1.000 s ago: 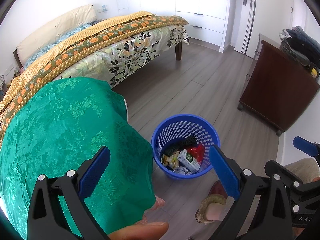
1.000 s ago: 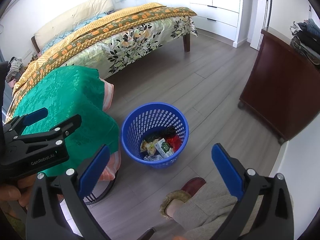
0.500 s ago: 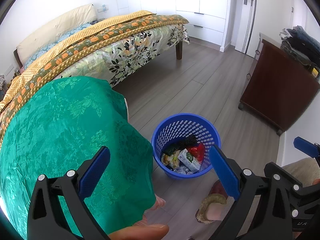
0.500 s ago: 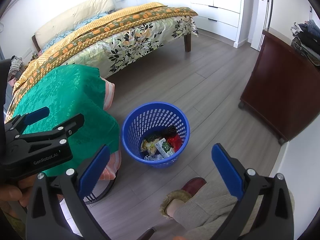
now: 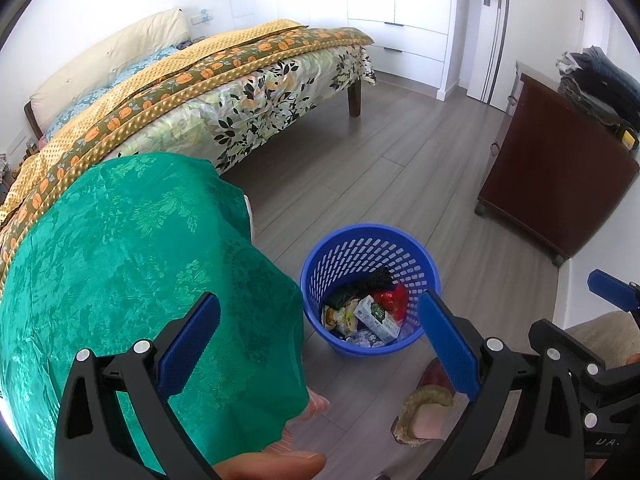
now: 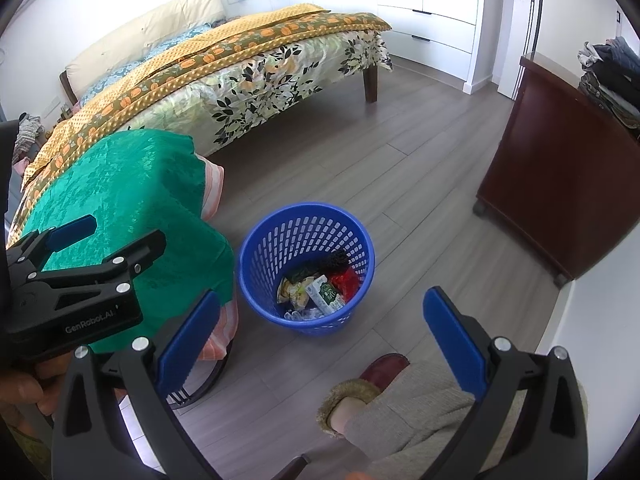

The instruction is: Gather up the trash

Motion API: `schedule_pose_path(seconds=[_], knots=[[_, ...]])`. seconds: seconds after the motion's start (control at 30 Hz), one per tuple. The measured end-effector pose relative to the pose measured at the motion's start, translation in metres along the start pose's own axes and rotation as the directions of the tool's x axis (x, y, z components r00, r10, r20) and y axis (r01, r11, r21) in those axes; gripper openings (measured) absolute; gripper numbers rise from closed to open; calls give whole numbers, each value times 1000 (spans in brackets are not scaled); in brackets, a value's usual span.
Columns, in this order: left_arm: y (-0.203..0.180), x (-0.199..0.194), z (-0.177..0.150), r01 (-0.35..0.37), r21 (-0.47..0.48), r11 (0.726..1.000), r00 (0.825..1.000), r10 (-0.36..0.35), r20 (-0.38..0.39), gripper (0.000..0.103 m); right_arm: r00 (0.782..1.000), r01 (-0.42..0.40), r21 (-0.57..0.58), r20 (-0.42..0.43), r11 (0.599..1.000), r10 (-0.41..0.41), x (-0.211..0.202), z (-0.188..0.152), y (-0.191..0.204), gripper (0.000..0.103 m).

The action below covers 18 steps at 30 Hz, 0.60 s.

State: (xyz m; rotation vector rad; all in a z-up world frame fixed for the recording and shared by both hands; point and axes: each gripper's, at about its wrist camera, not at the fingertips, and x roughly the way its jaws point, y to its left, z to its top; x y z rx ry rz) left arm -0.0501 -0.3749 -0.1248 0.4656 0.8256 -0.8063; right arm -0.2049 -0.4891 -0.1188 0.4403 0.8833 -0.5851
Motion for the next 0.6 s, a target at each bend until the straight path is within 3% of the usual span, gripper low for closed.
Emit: schedule_pose_path(seconds=[0.6], knots=[[5,2,1,15,-21,1000,1000,-16,-12,98,1000,25,15,-7,1000,-25,0,-6,-5,98]])
